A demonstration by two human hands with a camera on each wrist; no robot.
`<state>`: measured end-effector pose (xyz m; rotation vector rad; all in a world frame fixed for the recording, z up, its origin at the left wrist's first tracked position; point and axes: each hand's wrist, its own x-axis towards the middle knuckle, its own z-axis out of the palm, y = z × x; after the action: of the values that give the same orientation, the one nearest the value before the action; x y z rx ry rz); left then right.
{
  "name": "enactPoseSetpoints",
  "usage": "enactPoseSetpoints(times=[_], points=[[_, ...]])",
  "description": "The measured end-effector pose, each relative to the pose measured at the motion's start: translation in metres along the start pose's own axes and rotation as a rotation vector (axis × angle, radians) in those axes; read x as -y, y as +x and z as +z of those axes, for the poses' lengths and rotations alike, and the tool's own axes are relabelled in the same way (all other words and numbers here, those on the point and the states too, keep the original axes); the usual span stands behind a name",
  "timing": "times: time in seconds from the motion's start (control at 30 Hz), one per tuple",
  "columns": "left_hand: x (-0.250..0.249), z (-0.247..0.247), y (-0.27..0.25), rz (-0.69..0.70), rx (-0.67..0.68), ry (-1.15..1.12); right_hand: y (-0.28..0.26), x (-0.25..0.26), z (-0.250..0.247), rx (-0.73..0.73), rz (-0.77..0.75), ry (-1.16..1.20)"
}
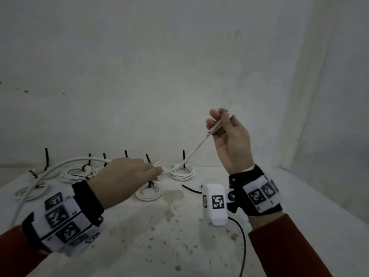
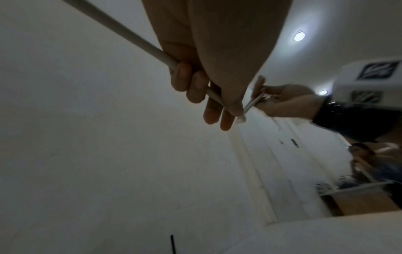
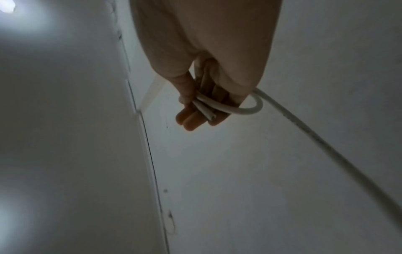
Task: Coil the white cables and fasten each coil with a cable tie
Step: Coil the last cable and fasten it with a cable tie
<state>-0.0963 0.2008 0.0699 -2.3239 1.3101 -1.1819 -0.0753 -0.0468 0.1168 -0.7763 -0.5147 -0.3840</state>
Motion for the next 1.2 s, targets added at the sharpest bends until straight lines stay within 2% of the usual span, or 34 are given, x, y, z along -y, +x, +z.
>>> enactPoseSetpoints(times=[0.1,0.2,0.27,0.33,0.5,0.63,0.77,0.9,0.97,1.03,1.07,1.13,1.2], points=[[-0.012,-0.021,0.009,0.070,0.012,-0.023,0.001,-0.019,-0.003,0.081,-0.096,-0.425],[-0.009,-0.032,0.010,0.064,0.054,-0.044,-0.004,-0.031,-0.007,0.344,-0.134,-0.893],[0.001,-0.038,0.008,0.050,0.056,-0.030,-0.010,-0.034,-0.011,0.556,-0.080,-1.182],[0.017,-0.044,0.007,0.032,0.031,-0.010,-0.017,-0.033,-0.016,0.683,0.032,-1.250],[0.045,-0.051,0.010,-0.074,-0.020,-0.123,-0.040,-0.025,-0.008,0.720,0.199,-0.982],[0.053,-0.044,0.020,-0.138,-0.083,-0.284,-0.049,-0.019,0.003,0.608,0.229,-0.756],[0.052,-0.026,0.029,-0.218,-0.202,-0.516,-0.047,-0.011,0.007,0.431,0.324,-0.395],[0.040,-0.010,0.036,-0.329,-0.198,-0.686,-0.048,0.003,0.006,0.400,0.440,-0.030],[0.033,0.000,0.035,-0.343,-0.179,-0.708,-0.045,0.009,0.000,0.442,0.459,0.160],[0.028,0.012,0.031,-0.350,-0.151,-0.680,-0.041,0.015,-0.008,0.506,0.431,0.390],[0.026,0.017,0.029,-0.352,-0.126,-0.657,-0.039,0.019,-0.012,0.489,0.378,0.466],[0.022,0.028,0.021,-0.371,-0.006,-0.598,-0.035,0.030,-0.016,0.364,0.215,0.498],[0.015,0.032,0.015,-0.369,0.188,-0.489,-0.031,0.043,-0.014,0.214,0.055,0.449]])
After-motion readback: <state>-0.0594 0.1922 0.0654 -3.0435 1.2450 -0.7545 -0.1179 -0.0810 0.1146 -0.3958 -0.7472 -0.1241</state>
